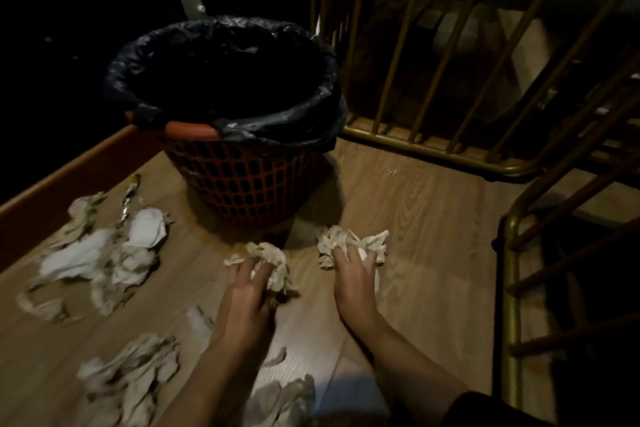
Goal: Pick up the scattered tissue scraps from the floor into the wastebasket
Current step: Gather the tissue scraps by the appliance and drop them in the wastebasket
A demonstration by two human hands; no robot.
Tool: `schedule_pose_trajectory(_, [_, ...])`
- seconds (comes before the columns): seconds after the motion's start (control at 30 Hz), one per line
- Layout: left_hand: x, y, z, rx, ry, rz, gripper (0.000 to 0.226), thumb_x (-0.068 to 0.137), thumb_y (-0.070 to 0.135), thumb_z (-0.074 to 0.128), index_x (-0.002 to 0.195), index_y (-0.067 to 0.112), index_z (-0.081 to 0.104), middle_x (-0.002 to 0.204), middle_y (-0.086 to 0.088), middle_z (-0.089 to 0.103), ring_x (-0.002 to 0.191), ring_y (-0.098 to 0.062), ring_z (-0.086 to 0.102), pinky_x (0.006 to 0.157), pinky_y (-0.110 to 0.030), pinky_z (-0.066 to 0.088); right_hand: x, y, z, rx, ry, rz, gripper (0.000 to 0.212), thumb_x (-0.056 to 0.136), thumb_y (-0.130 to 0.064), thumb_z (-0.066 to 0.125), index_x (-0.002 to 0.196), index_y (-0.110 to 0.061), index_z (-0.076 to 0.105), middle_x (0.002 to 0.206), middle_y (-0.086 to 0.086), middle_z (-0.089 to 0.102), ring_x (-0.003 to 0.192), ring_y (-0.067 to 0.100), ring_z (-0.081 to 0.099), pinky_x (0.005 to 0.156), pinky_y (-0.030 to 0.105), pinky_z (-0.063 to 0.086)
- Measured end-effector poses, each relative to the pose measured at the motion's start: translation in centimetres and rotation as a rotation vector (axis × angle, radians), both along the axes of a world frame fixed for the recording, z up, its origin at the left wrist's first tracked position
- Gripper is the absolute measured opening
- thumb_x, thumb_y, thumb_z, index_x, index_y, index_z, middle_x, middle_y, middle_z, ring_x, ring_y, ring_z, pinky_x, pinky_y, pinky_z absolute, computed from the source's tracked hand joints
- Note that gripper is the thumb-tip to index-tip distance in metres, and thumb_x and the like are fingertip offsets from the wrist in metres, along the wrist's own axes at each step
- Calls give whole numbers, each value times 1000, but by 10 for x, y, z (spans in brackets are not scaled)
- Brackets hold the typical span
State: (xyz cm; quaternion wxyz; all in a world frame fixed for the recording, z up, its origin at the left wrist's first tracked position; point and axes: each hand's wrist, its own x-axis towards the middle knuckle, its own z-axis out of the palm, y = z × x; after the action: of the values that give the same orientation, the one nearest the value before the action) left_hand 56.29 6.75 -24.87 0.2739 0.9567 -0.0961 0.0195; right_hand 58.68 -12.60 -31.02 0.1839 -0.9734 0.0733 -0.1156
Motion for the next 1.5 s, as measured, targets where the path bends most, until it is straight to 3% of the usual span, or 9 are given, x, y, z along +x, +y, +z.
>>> schedule_pose_trajectory(0.13, [-28, 53, -7, 193, 74, 108, 43, 78, 15, 63, 120, 14, 54, 131, -16, 50, 113, -37, 44, 89, -48, 45, -12, 21, 26, 139, 60, 133, 35, 87, 0, 50, 115, -18, 59, 109, 10, 58, 99, 35, 43, 76, 43, 45])
schedule_pose_trajectory(0.27, [-62, 85, -18, 398, 248, 269, 58, 77, 59, 41, 130, 35, 45, 143, -10, 41, 128, -40, 32, 96, -69, 26, -48, 42, 47, 189, 150, 263, 32, 91, -13, 50, 122, -20, 55, 119, 8, 54, 106, 33, 39, 85, 40, 42])
schedule_pose_trajectory(0.33, [-76, 87, -19, 375, 324, 335, 67, 73, 70, 39, 134, 41, 37, 149, -6, 32, 133, -38, 25, 99, -67, 24, -77, 55, 51, 184, 186, 322, 32, 92, -20, 48, 123, -22, 53, 123, 8, 53, 107, 33, 39, 90, 41, 41])
schedule_pose_trajectory(0.53, [-109, 69, -12, 333, 251, 378, 47, 81, 20, 57, 127, 24, 48, 136, -15, 46, 115, -42, 40, 89, -53, 41, -153, 80, 50, 44, 418, 487, 58, 82, -57, 50, 135, -38, 33, 149, 3, 27, 132, 39, 19, 104, 52, 27])
schedule_pose_trajectory(0.67, [-120, 79, -19, 266, 222, 347, 48, 70, -7, 53, 115, 10, 59, 115, -22, 59, 103, -42, 45, 81, -46, 44, -169, 80, 35, -145, 269, 642, 49, 72, -32, 73, 115, -39, 50, 127, 4, 55, 107, 41, 53, 78, 45, 51])
schedule_pose_trajectory(0.87, [-127, 85, -8, 89, 241, 331, 54, 63, -14, 48, 111, 8, 61, 100, -25, 62, 96, -39, 49, 73, -36, 38, -141, 69, 47, 7, 243, 686, 47, 80, -1, 56, 118, -27, 55, 124, 10, 52, 109, 36, 40, 84, 43, 46])
schedule_pose_trajectory(1.2, [-46, 83, 114, 39, -180, 160, 49, 64, -13, 53, 105, 9, 64, 92, -14, 62, 90, -33, 53, 72, -35, 38, -67, 69, 177, 189, -118, 461, 44, 78, 1, 64, 115, -23, 59, 119, 7, 52, 104, 30, 38, 83, 41, 43])
schedule_pose_trajectory(1.37, [17, 76, 230, 83, -507, 86, 37, 73, 5, 56, 108, 11, 63, 96, -15, 62, 91, -35, 54, 73, -33, 33, -6, 78, 297, 203, -440, 433, 41, 76, 1, 63, 111, -19, 60, 119, 12, 52, 98, 34, 40, 72, 25, 19])
schedule_pose_trajectory(1.5, [78, 53, 307, 50, -652, 113, 40, 70, -1, 62, 109, 10, 62, 104, -17, 62, 97, -36, 53, 81, -33, 31, 67, 82, 359, 233, -455, 389, 35, 82, -4, 55, 113, -19, 58, 119, 11, 47, 105, 33, 36, 78, 30, 28])
